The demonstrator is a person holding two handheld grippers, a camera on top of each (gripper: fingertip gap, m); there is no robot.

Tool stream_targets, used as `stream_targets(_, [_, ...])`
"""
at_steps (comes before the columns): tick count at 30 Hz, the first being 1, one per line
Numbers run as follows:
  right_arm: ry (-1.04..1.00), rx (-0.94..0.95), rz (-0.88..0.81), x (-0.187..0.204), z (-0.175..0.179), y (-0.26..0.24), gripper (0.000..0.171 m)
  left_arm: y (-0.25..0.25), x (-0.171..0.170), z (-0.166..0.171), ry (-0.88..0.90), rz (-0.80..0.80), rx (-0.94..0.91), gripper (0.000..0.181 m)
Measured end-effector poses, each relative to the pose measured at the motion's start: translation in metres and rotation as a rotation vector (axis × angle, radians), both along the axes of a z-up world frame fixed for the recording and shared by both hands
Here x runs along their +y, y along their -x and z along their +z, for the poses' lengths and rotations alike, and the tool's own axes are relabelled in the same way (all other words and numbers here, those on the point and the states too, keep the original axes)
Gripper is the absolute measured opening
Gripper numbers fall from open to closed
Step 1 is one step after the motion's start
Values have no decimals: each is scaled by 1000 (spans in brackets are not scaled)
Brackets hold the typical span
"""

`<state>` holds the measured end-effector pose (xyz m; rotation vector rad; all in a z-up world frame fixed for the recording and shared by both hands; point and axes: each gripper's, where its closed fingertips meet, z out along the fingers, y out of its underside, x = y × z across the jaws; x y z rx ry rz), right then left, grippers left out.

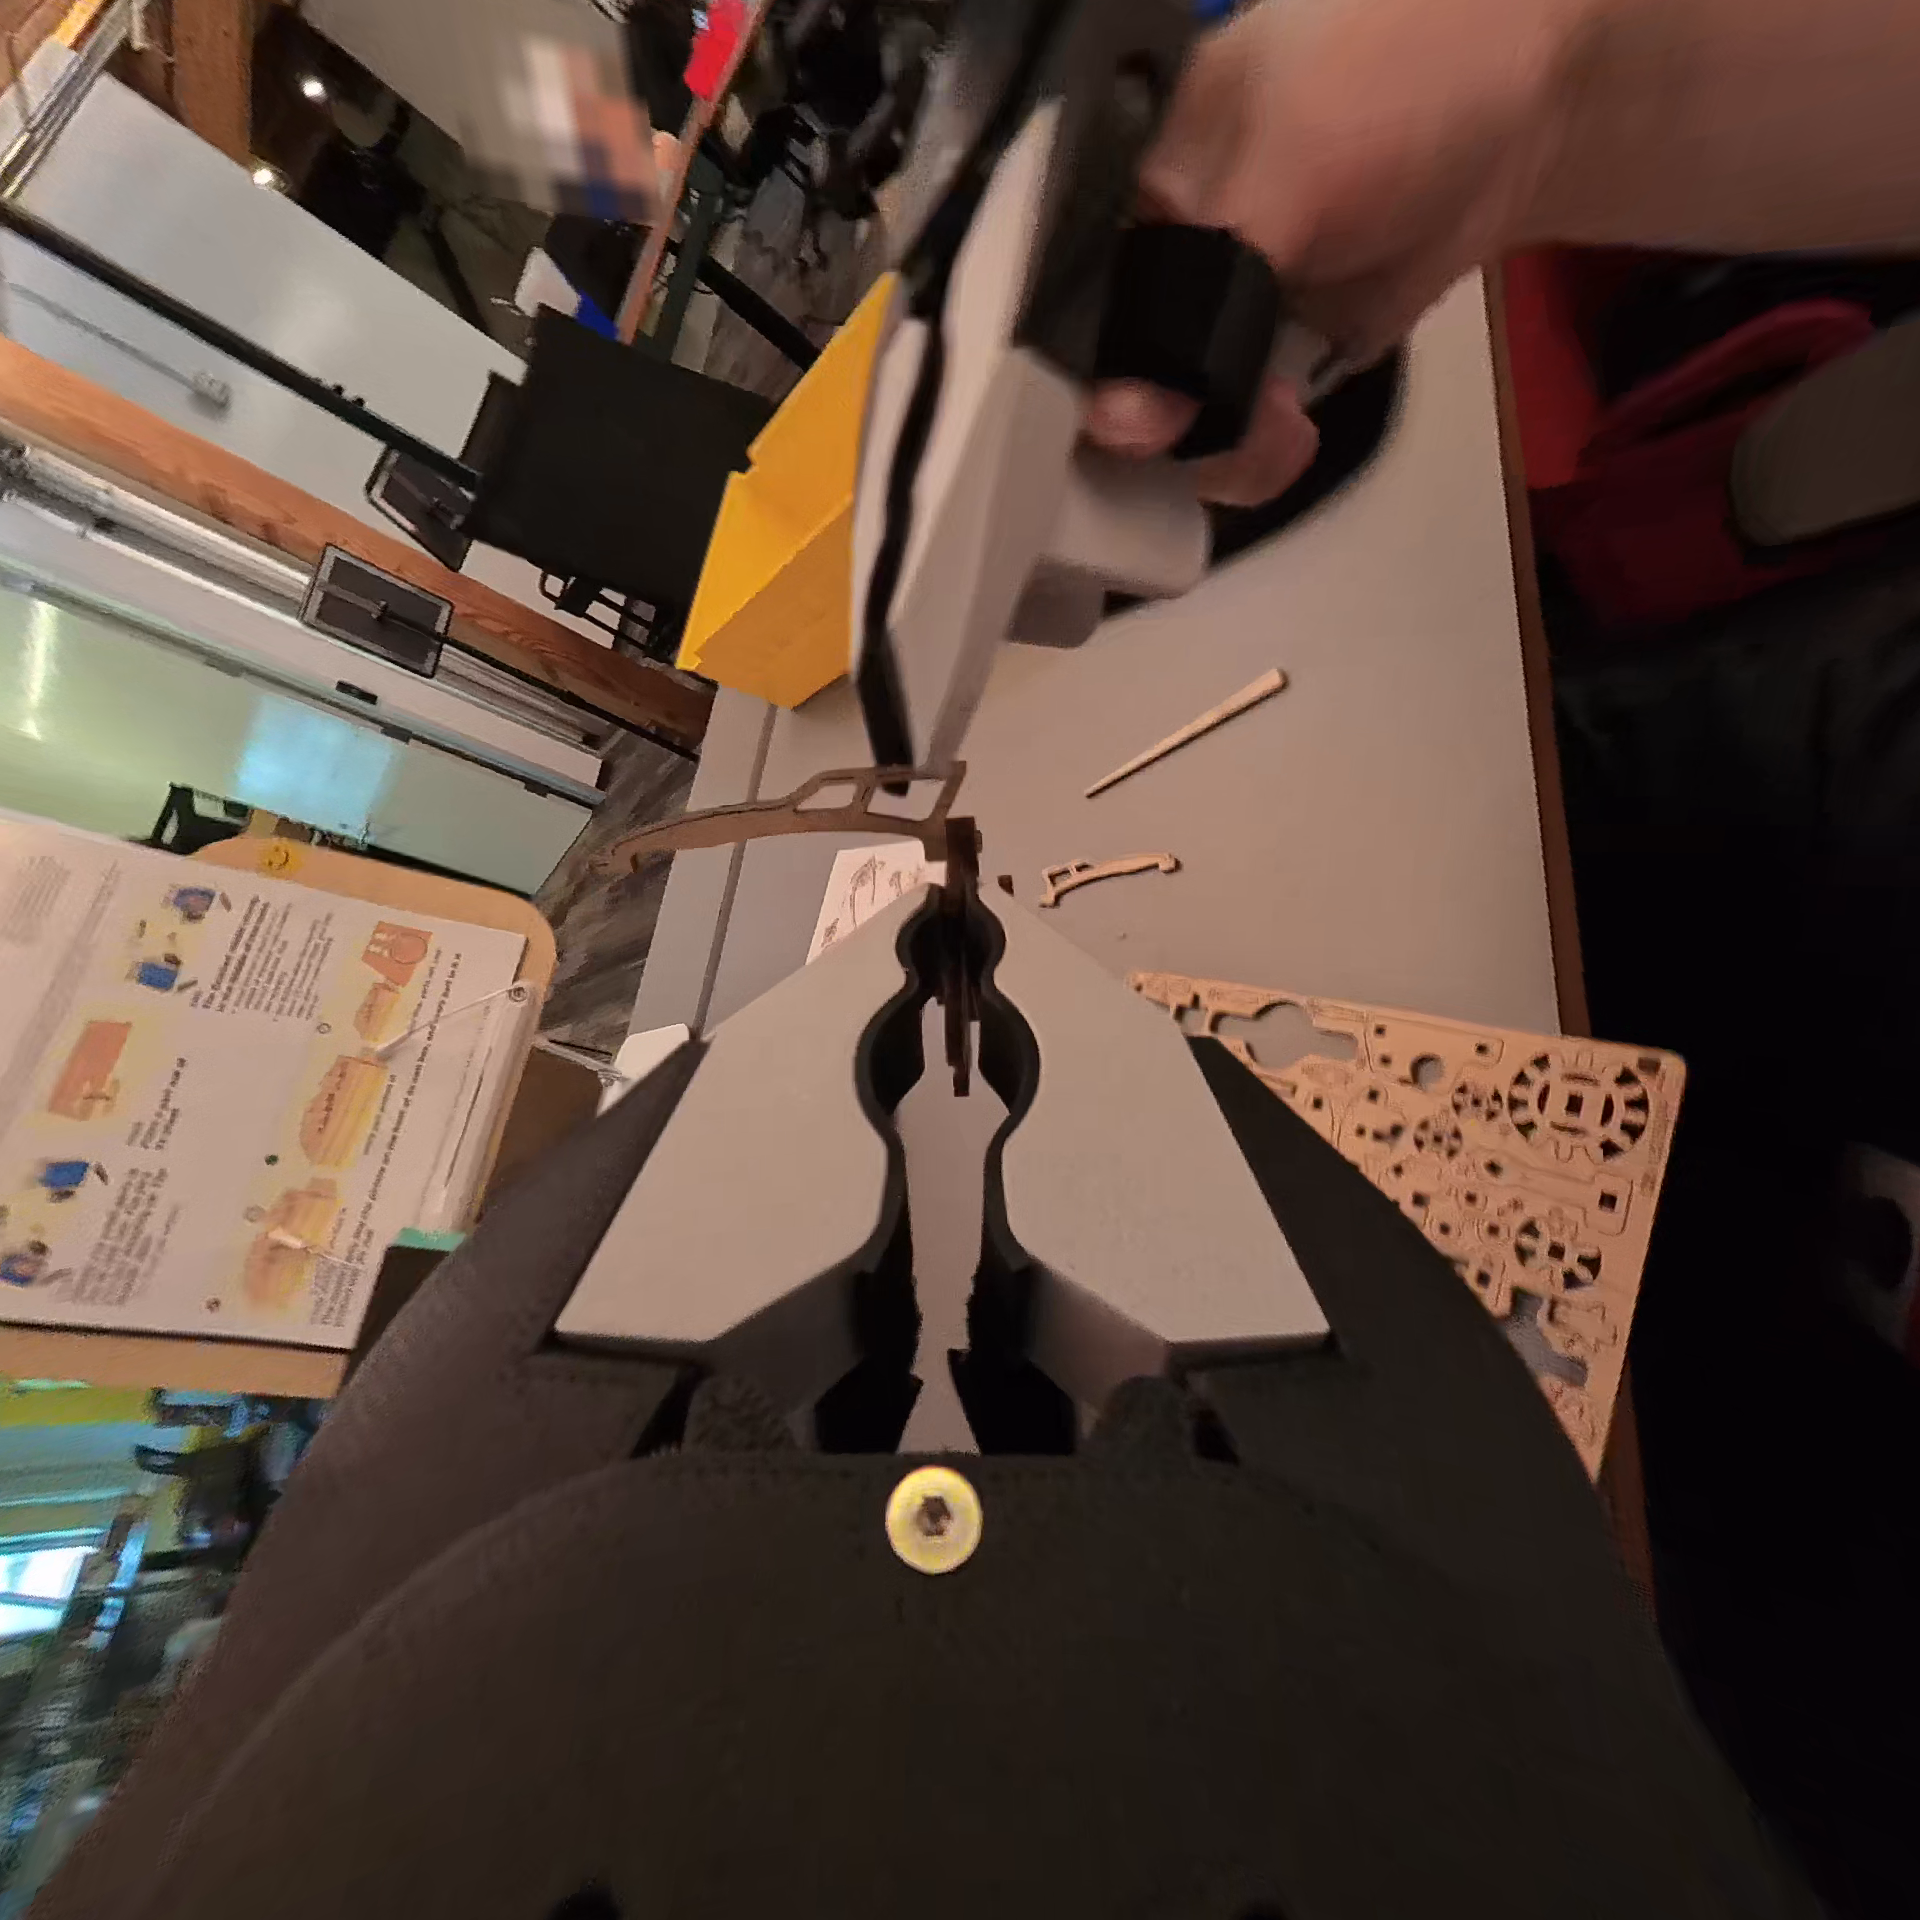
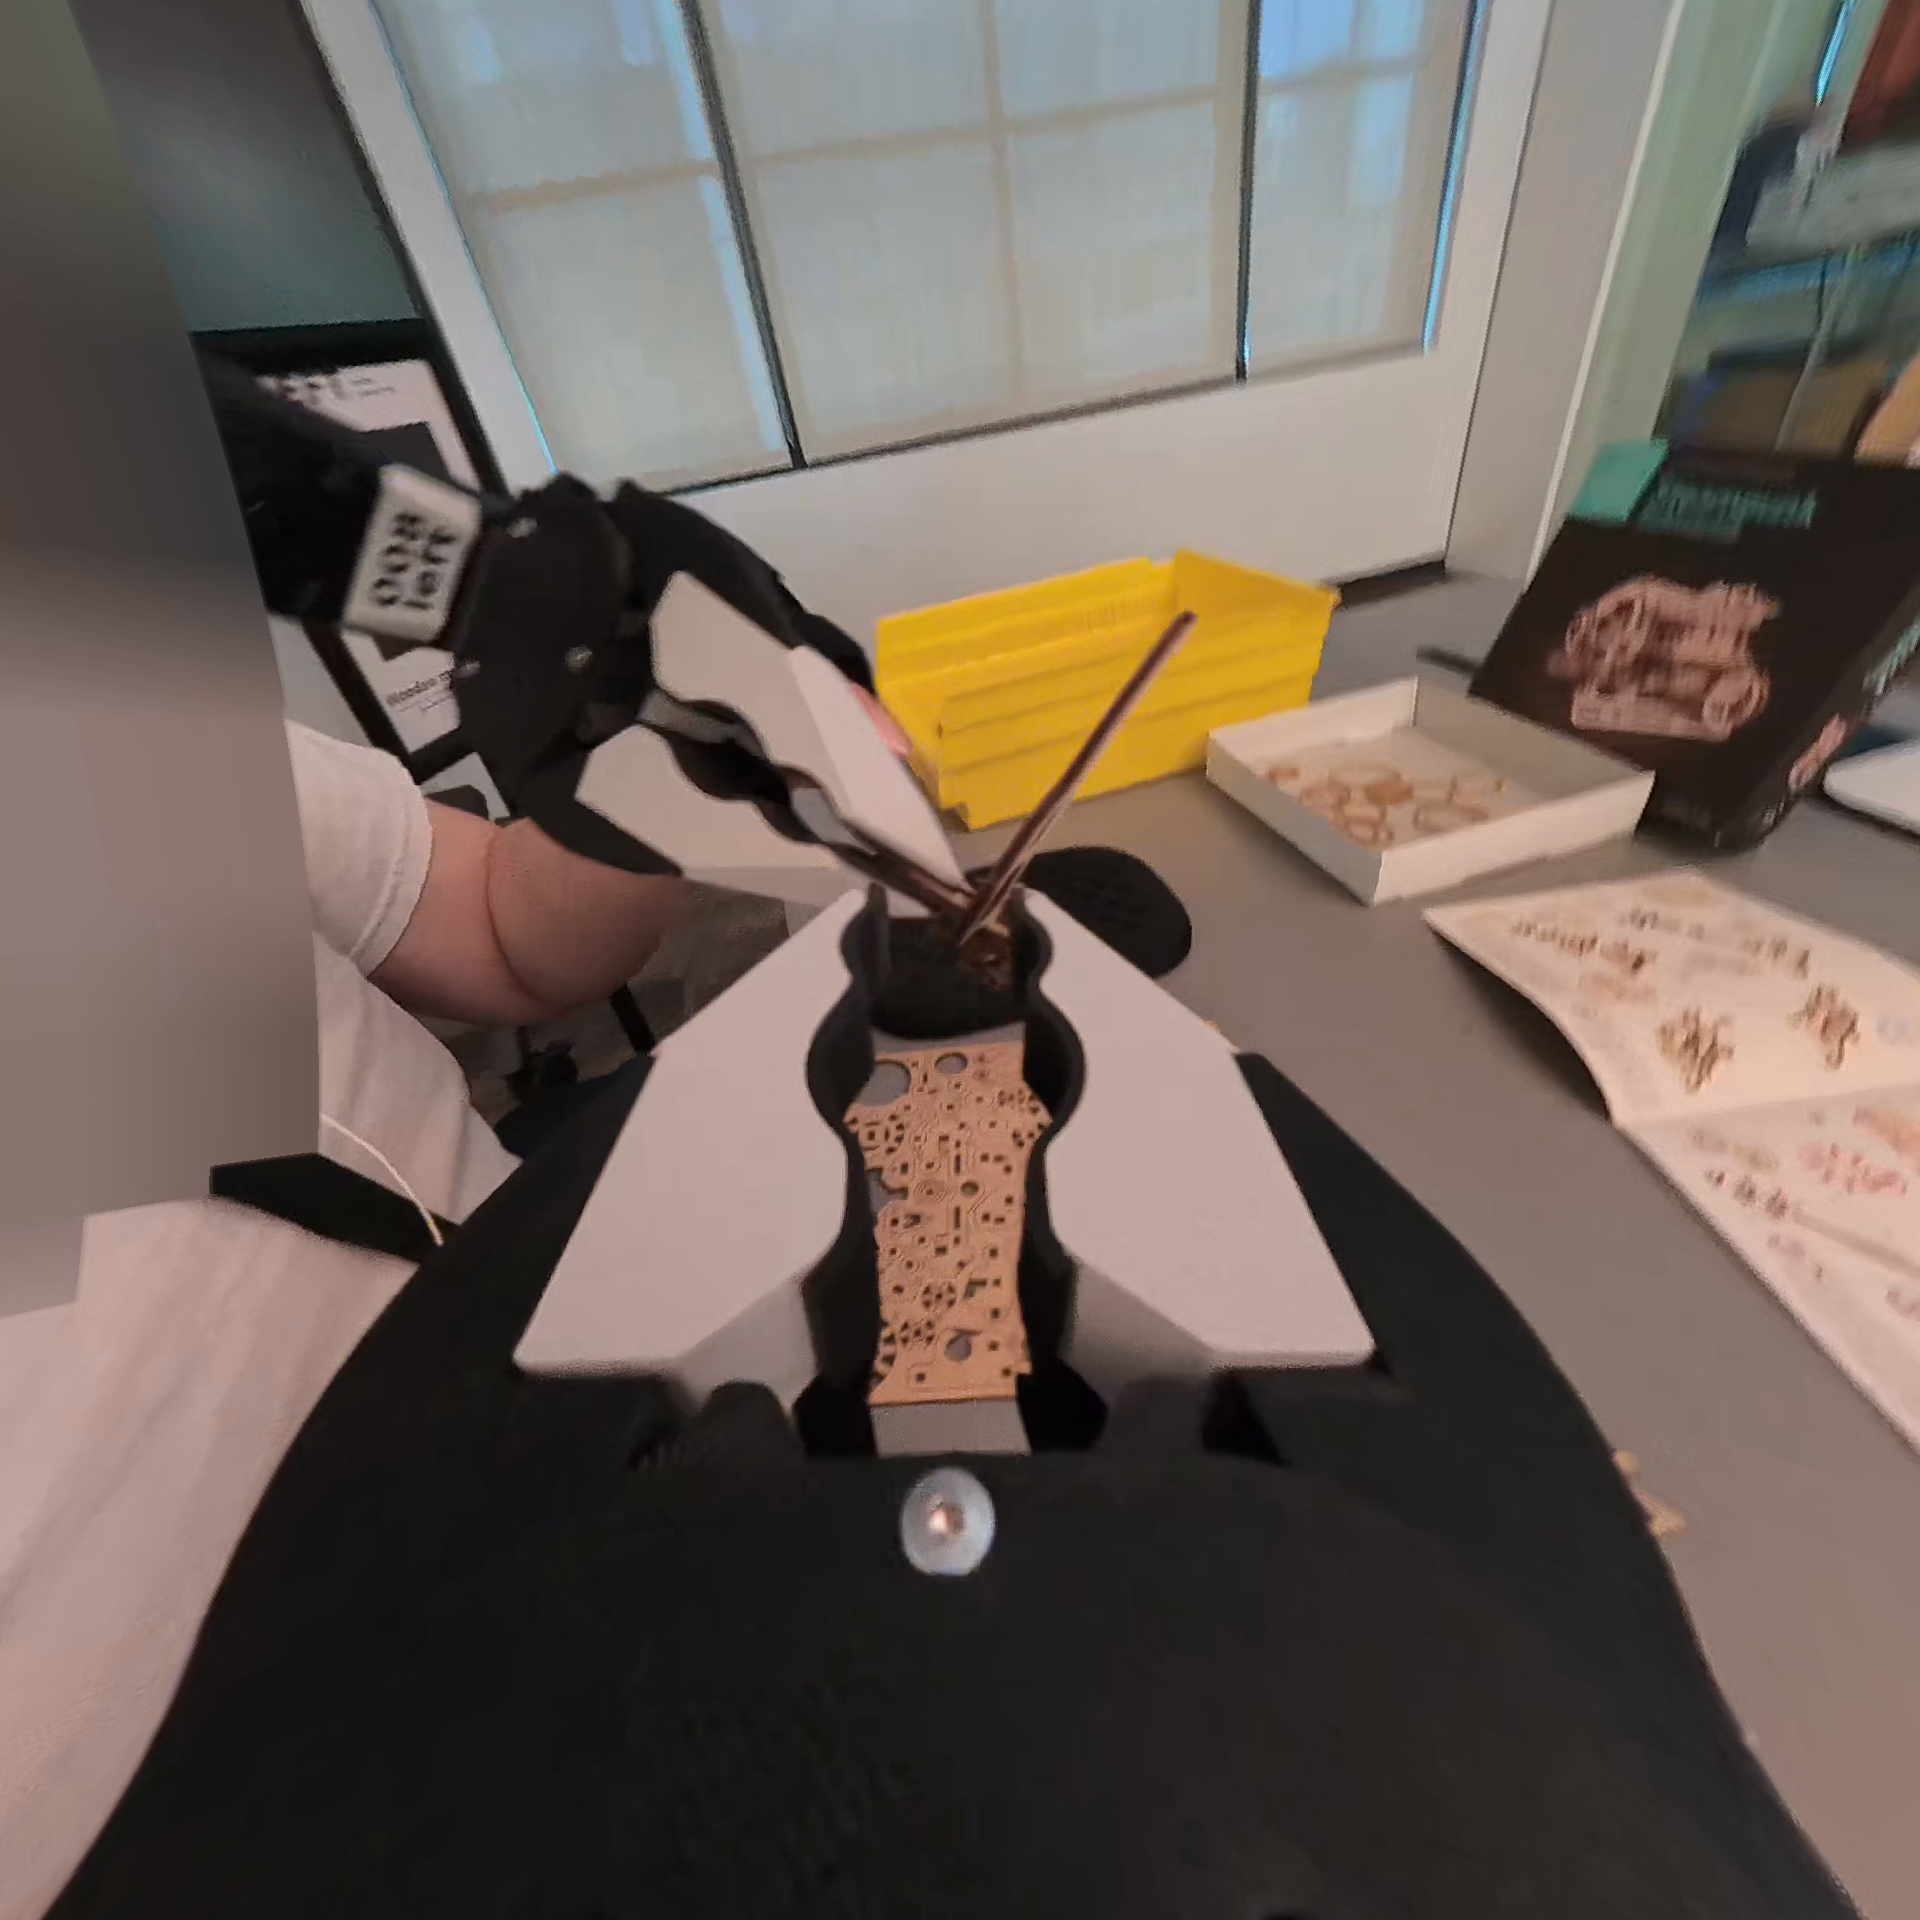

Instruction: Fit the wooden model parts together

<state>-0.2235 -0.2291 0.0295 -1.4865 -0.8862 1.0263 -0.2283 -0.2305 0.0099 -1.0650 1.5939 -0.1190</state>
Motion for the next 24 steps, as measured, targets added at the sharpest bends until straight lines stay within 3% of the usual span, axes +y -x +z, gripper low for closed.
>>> stream_targets(2, [-108, 19, 7, -5, 6, -7, 27, 1, 1, 7, 62, -14, -75, 0])
stream_targets(6, [-191, 25, 51, -13, 4, -9, 24, -3, -16, 15, 335, -168, -225, 0])
stream_targets(11, [-288, 58, 98, -26, 14, -2, 21, -1, -29, 34, 529, -331, -383, 0])
stream_targets(19, [-328, 74, 137, -40, 24, 4, 7, 1, -41, 41, 573, -481, -471, 0])
stream_targets(24, [-395, 70, -87, -22, 39, -10, 6, 4, -21, 49, 483, -379, -553, 0])
